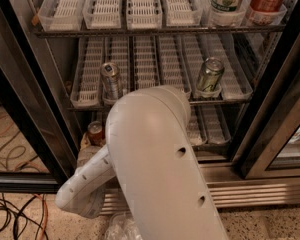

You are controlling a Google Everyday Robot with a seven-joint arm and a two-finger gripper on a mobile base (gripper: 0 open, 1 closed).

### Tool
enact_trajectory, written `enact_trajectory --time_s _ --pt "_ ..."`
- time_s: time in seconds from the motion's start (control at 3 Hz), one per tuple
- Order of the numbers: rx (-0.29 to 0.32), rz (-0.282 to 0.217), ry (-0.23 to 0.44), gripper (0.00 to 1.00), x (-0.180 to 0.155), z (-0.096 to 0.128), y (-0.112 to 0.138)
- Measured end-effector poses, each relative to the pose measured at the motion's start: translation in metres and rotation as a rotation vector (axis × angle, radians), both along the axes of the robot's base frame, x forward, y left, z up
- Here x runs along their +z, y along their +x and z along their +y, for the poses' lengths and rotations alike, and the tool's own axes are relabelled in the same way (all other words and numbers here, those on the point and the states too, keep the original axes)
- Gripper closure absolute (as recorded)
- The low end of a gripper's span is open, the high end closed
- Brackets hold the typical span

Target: Pick coke can from bottom shelf of fridge

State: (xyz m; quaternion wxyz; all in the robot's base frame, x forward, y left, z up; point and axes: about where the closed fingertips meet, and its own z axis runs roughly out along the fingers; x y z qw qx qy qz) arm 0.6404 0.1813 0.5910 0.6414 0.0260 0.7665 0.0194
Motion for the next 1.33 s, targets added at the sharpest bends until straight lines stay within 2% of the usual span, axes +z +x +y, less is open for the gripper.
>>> enact_trajectory --time_s 0.33,1.0,1.33 --pt "0.000 0.001 0.000 0.55 0.000 0.000 0.000" --pt "0.018 0.008 0.002 0.99 0.000 -0.001 -0.002" --pt "0.095 0.008 0.054 1.00 0.017 -0.009 -0.016"
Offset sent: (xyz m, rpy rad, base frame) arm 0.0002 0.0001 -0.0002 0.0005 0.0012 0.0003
